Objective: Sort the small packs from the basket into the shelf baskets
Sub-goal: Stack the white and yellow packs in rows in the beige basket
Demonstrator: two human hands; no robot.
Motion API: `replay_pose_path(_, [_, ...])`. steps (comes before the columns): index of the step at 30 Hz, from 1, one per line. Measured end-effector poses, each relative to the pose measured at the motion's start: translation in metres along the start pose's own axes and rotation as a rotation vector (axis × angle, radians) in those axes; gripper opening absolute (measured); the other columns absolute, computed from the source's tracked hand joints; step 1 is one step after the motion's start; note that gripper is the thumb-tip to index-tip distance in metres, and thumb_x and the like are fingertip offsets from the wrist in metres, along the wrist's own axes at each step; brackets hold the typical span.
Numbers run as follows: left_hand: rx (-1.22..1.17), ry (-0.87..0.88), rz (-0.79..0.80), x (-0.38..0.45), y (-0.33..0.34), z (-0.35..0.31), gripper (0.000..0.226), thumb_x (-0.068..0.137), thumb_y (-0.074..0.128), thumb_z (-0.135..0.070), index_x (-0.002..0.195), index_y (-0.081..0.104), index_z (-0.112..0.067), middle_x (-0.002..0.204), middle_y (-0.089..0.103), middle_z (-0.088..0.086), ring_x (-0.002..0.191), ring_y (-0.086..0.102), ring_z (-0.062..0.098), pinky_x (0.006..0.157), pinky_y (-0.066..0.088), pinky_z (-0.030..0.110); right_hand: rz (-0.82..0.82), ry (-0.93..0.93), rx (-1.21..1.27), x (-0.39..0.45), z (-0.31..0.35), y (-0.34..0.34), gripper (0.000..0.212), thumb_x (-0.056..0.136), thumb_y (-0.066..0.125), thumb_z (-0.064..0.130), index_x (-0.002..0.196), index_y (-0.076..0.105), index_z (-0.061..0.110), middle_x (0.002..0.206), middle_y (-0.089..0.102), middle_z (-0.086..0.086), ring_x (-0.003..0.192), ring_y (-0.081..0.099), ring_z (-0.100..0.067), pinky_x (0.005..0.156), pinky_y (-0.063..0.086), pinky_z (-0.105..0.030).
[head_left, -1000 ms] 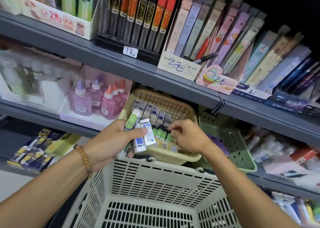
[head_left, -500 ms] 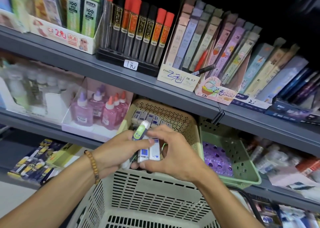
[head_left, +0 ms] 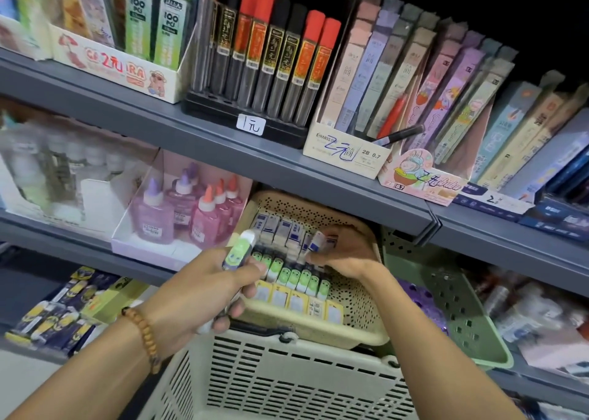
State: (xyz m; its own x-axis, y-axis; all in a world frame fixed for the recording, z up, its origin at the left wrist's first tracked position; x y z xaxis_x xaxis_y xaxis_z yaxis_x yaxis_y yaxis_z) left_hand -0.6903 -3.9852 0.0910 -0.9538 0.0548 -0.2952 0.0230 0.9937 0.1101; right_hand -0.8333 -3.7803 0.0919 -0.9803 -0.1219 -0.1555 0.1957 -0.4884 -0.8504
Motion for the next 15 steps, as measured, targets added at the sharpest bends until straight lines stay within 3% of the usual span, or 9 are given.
replay_pose_path(3, [0.018, -0.033, 0.010, -0.001, -0.001, 0.003, 0.016, 0.092, 0.062, -0.024, 0.081, 0.057, -0.013, 0.062, 0.055, 0.001, 0.042, 0.041, 0.012, 0.034, 0.026, 0.016, 0.063, -0.010, 0.021, 0.011, 0.002, 0.012, 0.084, 0.069, 0.085, 0.037, 0.142, 0.046, 0.028, 0.145, 0.050, 0.005, 0.129, 0.050, -0.022, 0.107, 0.035, -0.034])
replay_pose_path(7, [0.019, -0.039, 0.045, -0.004, 0.005, 0.000, 0.018, 0.091, 0.064, -0.025, 0.080, 0.057, -0.013, 0.065, 0.054, 0.003, 0.042, 0.041, 0.013, 0.034, 0.026, 0.016, 0.051, -0.033, 0.056, 0.003, 0.004, 0.009, 0.081, 0.071, 0.084, 0.038, 0.142, 0.046, 0.033, 0.144, 0.050, 0.007, 0.130, 0.050, -0.021, 0.112, 0.034, -0.036])
replay_pose_path(9, [0.007, -0.036, 0.065, -0.006, 0.009, -0.001, 0.018, 0.092, 0.063, -0.025, 0.081, 0.057, -0.013, 0.066, 0.053, 0.003, 0.043, 0.041, 0.013, 0.035, 0.026, 0.016, -0.026, -0.068, 0.080, -0.012, 0.013, 0.000, 0.059, 0.080, 0.077, 0.042, 0.134, 0.055, 0.033, 0.130, 0.058, 0.013, 0.117, 0.059, -0.016, 0.103, 0.044, -0.028])
replay_pose_path(11, [0.005, -0.025, 0.087, -0.007, 0.014, -0.003, 0.017, 0.093, 0.062, -0.025, 0.083, 0.056, -0.012, 0.066, 0.053, 0.003, 0.043, 0.040, 0.013, 0.034, 0.026, 0.016, -0.077, -0.120, 0.228, -0.034, 0.029, -0.007, 0.027, 0.087, 0.068, 0.046, 0.112, 0.068, 0.035, 0.104, 0.068, 0.024, 0.089, 0.066, -0.005, 0.082, 0.050, -0.020])
replay_pose_path(13, [0.012, -0.010, 0.105, -0.008, 0.017, -0.005, 0.016, 0.094, 0.060, -0.024, 0.086, 0.056, -0.010, 0.066, 0.053, 0.001, 0.044, 0.040, 0.012, 0.035, 0.025, 0.016, -0.008, -0.215, 0.383, -0.061, 0.055, -0.003, 0.025, 0.087, 0.061, 0.053, 0.095, 0.073, 0.033, 0.079, 0.071, 0.019, 0.064, 0.060, 0.000, 0.061, 0.048, -0.018])
replay_pose_path(15, [0.029, 0.000, 0.127, -0.008, 0.020, -0.005, 0.016, 0.094, 0.059, -0.023, 0.090, 0.057, -0.008, 0.065, 0.054, 0.000, 0.044, 0.040, 0.012, 0.035, 0.026, 0.016, 0.119, -0.333, 0.494, -0.086, 0.086, 0.009, 0.026, 0.087, 0.064, 0.050, 0.093, 0.076, 0.028, 0.082, 0.072, 0.005, 0.063, 0.057, -0.004, 0.054, 0.046, -0.020])
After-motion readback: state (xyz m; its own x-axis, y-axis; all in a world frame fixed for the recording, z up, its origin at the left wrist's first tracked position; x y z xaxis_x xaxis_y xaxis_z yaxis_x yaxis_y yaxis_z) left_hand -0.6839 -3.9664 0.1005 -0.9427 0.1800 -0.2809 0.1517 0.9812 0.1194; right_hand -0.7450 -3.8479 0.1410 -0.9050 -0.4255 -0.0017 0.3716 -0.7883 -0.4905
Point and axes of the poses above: each hand's wrist, its own x-axis towards the middle knuckle, its own y-axis out of the palm, z = x × y, the point moved 9 cm from there along x, towards the middle knuckle
